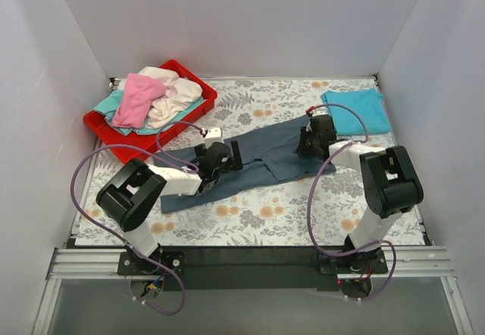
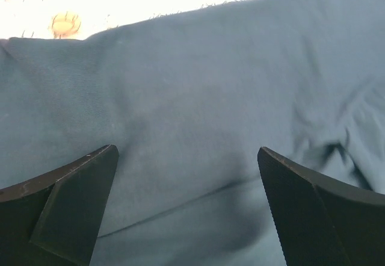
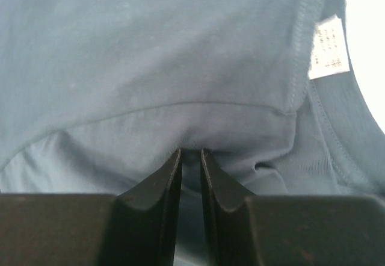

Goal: Fold and stack the t-shirts
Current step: Fold the tshirt

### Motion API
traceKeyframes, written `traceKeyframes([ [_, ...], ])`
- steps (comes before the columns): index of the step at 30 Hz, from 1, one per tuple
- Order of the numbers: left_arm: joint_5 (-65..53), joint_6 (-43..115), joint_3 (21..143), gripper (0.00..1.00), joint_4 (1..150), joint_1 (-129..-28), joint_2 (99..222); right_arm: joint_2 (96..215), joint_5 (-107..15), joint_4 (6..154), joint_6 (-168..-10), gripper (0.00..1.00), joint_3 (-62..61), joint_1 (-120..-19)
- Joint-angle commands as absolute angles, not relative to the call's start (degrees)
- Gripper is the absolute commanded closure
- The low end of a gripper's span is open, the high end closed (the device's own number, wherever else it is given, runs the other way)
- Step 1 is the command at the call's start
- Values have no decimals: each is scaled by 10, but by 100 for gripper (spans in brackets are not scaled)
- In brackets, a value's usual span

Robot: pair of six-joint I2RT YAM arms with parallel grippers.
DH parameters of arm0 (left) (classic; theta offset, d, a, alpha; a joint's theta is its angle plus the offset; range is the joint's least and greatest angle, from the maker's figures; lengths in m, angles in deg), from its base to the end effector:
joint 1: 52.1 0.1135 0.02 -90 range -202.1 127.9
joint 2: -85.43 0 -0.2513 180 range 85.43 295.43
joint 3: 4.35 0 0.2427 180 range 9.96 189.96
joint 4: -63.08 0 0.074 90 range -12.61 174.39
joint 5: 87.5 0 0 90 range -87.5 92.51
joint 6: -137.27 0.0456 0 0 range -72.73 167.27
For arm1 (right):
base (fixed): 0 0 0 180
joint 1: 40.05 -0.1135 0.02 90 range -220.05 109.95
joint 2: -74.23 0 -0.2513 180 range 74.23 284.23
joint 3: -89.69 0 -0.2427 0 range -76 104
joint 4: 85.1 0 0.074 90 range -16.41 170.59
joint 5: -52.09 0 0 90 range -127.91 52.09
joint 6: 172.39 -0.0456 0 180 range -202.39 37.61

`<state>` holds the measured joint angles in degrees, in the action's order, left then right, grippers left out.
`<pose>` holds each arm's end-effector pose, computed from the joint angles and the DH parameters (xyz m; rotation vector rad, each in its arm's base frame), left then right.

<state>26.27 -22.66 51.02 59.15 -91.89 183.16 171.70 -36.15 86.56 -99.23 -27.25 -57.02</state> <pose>0.2606 -0.1931 0.1271 -0.7996 2.0967 -0.6115 0.3263 0.0981 0.1443 0.0130 2.3311 0.2622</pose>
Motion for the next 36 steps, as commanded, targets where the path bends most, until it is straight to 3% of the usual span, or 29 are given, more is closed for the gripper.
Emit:
traceKeyframes([
  [1, 276, -280, 471, 5, 615, -935, 1808, 1795, -333, 832, -973, 84, -212, -573],
  [12, 283, -382, 379, 5, 627, -1010, 1718, 1974, -372, 742, -945, 80, 66, -568],
  [20, 170, -413, 350, 5, 548, -1066, 1688, 2097, -462, 671, -916, 78, 282, -568],
  [26, 170, -390, 340, 5, 522, -1096, 1670, 2147, -501, 627, -902, 74, 426, -568],
  [32, 244, -359, 336, 5, 557, -1105, 1603, 2033, -506, 685, -884, 69, 347, -571],
  [36, 297, -309, 339, 5, 573, -1126, 1568, 1872, -492, 758, -877, 63, 191, -581],
])
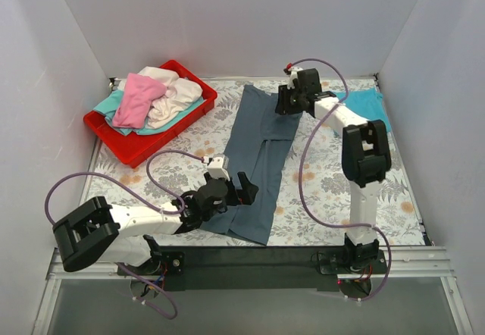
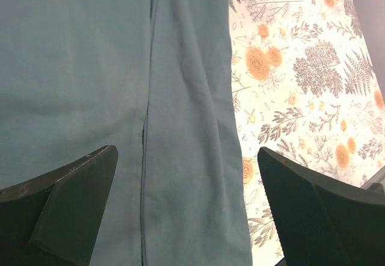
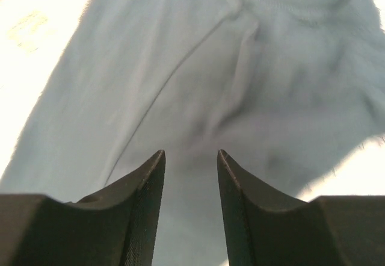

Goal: Fold and stack the t-shirts
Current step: Fold the tshirt

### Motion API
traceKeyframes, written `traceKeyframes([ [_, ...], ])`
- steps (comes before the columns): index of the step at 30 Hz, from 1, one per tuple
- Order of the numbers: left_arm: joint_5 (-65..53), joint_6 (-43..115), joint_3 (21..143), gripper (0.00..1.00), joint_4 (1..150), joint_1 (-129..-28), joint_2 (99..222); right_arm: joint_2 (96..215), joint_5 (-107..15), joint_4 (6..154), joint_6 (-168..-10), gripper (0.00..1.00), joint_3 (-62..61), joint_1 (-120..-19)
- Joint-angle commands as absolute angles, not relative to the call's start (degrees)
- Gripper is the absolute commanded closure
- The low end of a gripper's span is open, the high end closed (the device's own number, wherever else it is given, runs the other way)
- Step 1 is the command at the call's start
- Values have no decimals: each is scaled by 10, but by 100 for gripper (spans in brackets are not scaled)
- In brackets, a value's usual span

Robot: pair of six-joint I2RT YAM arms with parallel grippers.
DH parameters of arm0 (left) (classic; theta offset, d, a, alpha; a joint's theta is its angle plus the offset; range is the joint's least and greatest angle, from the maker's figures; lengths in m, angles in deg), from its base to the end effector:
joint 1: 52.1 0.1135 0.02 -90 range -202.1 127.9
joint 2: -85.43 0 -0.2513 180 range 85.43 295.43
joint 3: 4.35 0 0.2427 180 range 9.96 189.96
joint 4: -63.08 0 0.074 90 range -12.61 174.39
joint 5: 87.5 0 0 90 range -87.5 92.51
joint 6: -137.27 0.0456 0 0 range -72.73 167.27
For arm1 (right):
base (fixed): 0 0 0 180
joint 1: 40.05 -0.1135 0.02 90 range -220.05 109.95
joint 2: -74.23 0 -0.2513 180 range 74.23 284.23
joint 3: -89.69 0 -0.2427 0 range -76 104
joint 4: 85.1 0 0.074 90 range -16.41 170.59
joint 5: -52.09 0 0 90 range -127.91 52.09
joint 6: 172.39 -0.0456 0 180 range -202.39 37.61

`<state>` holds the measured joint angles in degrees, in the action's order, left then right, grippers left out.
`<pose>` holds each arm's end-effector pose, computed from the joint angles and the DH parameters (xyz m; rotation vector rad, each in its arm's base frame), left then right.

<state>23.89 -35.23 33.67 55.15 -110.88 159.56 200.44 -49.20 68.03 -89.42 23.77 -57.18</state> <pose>0.1438 -0.2052 0.1572 -0.7015 2.1196 -1.1143 0.4733 0.1552 0.1906 -0.3067 2.2536 0.4464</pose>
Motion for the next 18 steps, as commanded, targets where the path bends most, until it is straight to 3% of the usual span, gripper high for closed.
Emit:
traceKeyframes([
  [1, 303, -284, 343, 5, 576, -1127, 1563, 1847, -490, 785, -879, 63, 127, -582],
  [9, 278, -294, 370, 8, 665, -1128, 1584, 1700, -483, 844, -914, 62, -90, -619],
  [18, 265, -324, 364, 13, 716, -1128, 1606, 1728, -487, 881, -931, 62, -153, -662],
])
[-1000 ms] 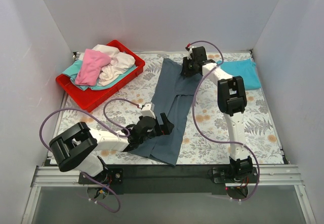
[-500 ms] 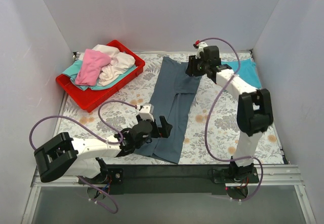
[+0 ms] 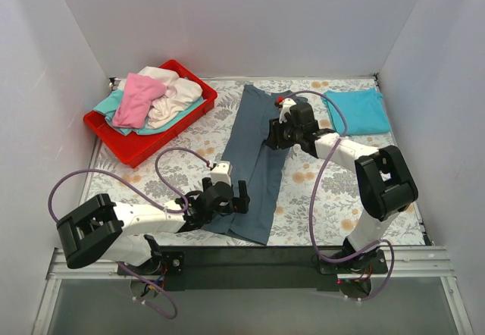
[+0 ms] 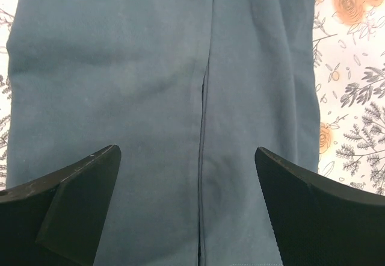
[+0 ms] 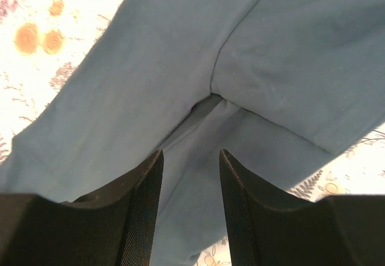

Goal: Fold and stack the t-shirts
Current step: Fold the tshirt

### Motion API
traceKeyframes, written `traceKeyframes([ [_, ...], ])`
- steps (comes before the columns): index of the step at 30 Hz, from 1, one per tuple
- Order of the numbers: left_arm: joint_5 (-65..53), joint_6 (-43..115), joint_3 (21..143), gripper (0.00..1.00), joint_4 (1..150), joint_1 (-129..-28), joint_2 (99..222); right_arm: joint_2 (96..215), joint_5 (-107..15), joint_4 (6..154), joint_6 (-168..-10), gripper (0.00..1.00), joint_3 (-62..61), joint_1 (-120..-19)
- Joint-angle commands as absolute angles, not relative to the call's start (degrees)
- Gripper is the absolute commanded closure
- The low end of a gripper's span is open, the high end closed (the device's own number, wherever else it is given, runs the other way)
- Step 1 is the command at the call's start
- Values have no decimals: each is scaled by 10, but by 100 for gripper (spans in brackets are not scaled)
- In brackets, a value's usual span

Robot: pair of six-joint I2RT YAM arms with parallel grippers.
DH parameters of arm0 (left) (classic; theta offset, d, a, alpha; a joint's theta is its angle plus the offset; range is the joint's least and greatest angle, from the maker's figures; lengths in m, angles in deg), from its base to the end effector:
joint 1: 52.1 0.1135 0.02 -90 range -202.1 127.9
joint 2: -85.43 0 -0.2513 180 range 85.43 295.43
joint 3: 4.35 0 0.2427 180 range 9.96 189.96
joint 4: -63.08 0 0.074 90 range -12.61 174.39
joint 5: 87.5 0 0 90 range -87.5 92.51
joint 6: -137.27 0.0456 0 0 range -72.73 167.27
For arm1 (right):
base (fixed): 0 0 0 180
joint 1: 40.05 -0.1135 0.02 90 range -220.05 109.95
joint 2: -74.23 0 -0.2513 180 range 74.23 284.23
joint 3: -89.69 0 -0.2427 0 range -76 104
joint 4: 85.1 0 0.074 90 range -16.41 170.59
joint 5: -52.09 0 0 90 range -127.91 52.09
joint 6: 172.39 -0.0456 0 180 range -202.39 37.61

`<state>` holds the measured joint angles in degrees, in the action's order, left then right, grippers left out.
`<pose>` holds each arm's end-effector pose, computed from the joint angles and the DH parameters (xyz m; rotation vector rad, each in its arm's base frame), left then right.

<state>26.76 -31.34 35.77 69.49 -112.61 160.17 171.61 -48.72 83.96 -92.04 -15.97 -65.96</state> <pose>0.1348 -0.2004 0.1422 -0.5937 2.2727 -0.8221 0.3328 0.1712 0.2013 -0.4214 2.1654 0.5564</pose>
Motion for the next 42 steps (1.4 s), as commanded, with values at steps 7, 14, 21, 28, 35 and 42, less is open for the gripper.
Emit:
traceKeyframes([
  [7, 239, -323, 366, 20, 705, -1129, 1641, 1781, -459, 880, -938, 62, -149, -663],
  [14, 172, -322, 374, 22, 661, -1137, 1682, 1860, -429, 874, -936, 62, -102, -662],
  [21, 117, -321, 390, 23, 637, -1148, 1699, 1943, -409, 829, -933, 61, -5, -648],
  [28, 87, -312, 380, 23, 619, -1150, 1680, 1969, -413, 790, -921, 61, 60, -639],
  [35, 106, -309, 375, 23, 622, -1150, 1664, 1915, -420, 791, -935, 61, -29, -639],
  [42, 138, -287, 370, 18, 628, -1150, 1613, 1863, -428, 819, -933, 61, -105, -647],
])
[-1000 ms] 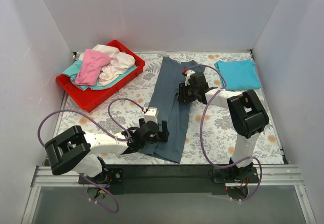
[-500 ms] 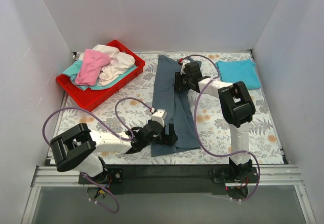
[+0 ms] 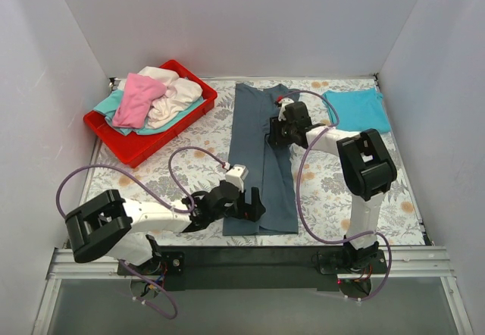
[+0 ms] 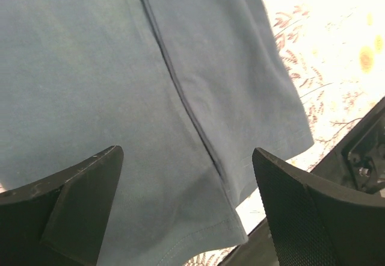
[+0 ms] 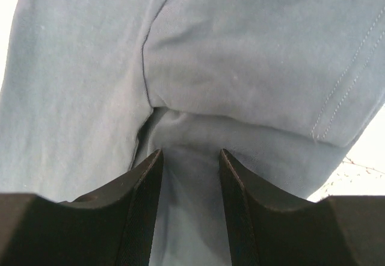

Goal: Fold and stack the t-shirts
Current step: Fold the tshirt

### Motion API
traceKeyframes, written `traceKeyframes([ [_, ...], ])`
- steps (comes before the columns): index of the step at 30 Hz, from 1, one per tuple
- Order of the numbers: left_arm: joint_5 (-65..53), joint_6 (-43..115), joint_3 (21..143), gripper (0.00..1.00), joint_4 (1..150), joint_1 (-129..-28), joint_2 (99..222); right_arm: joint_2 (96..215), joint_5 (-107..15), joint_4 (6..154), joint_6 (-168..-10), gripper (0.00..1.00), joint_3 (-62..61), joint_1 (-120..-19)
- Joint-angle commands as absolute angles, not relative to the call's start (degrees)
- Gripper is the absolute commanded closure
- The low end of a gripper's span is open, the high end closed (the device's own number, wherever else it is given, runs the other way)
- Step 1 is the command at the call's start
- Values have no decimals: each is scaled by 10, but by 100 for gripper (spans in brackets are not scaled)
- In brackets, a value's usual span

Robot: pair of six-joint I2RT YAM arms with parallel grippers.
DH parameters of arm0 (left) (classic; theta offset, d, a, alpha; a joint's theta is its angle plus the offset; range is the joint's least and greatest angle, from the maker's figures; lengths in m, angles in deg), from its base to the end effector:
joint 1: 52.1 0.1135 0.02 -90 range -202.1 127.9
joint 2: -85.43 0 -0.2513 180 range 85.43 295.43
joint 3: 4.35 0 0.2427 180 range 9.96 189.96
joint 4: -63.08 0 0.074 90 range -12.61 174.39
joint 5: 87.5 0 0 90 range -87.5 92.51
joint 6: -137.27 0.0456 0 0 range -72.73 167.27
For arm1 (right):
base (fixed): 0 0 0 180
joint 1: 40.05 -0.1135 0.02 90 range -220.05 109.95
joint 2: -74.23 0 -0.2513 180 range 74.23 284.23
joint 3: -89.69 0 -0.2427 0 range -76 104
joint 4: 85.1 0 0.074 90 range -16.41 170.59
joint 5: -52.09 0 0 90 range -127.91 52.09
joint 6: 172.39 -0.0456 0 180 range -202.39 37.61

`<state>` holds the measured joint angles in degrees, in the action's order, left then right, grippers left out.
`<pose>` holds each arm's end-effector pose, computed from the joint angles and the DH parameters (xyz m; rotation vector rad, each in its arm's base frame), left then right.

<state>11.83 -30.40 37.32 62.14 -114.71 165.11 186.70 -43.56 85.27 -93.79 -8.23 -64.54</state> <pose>0.1267 -0.2285 0.1396 -0.4229 2.4341 -1.0874 0.3775 0.1769 0.1462 -0.3152 2.2823 0.4389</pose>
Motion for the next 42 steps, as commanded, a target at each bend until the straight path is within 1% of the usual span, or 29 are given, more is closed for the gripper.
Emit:
traceKeyframes([
  [1, 144, -282, 371, 17, 629, -1151, 1608, 1859, -430, 819, -929, 61, -104, -647],
  [4, 166, -281, 370, 15, 642, -1150, 1576, 1809, -421, 827, -925, 61, -129, -652],
  [7, 209, -290, 359, 14, 669, -1150, 1532, 1692, -405, 836, -935, 59, -180, -660],
  [9, 244, -302, 355, 13, 697, -1150, 1504, 1639, -393, 835, -946, 55, -227, -670],
  [10, 279, -321, 358, 13, 737, -1150, 1499, 1614, -391, 834, -950, 54, -242, -674],
  [11, 292, -331, 361, 13, 759, -1150, 1499, 1569, -389, 827, -962, 53, -262, -680],
  [12, 305, -339, 363, 12, 773, -1150, 1503, 1548, -387, 822, -968, 52, -278, -683],
  [13, 320, -369, 367, 12, 826, -1151, 1508, 1510, -384, 816, -977, 51, -313, -686],
  [16, 308, -400, 376, 11, 890, -1150, 1531, 1464, -382, 778, -1001, 50, -370, -700],
  [19, 264, -428, 373, 11, 923, -1150, 1531, 1410, -382, 729, -1027, 50, -406, -730],
  [20, 244, -438, 370, 11, 929, -1150, 1518, 1398, -357, 706, -1046, 50, -428, -749],
  [25, 195, -439, 361, 13, 959, -1150, 1449, 1323, -354, 645, -1097, 50, -471, -794],
  [30, 128, -449, 347, 16, 970, -1151, 1454, 1295, -357, 584, -1127, 50, -496, -831],
  [33, 118, -455, 344, 16, 986, -1150, 1474, 1300, -357, 576, -1131, 50, -493, -840],
  [38, 116, -460, 335, 18, 991, -1150, 1490, 1327, -359, 569, -1151, 50, -502, -884],
  [42, 114, -455, 338, 23, 988, -1150, 1497, 1329, -359, 562, -1174, 50, -514, -910],
])
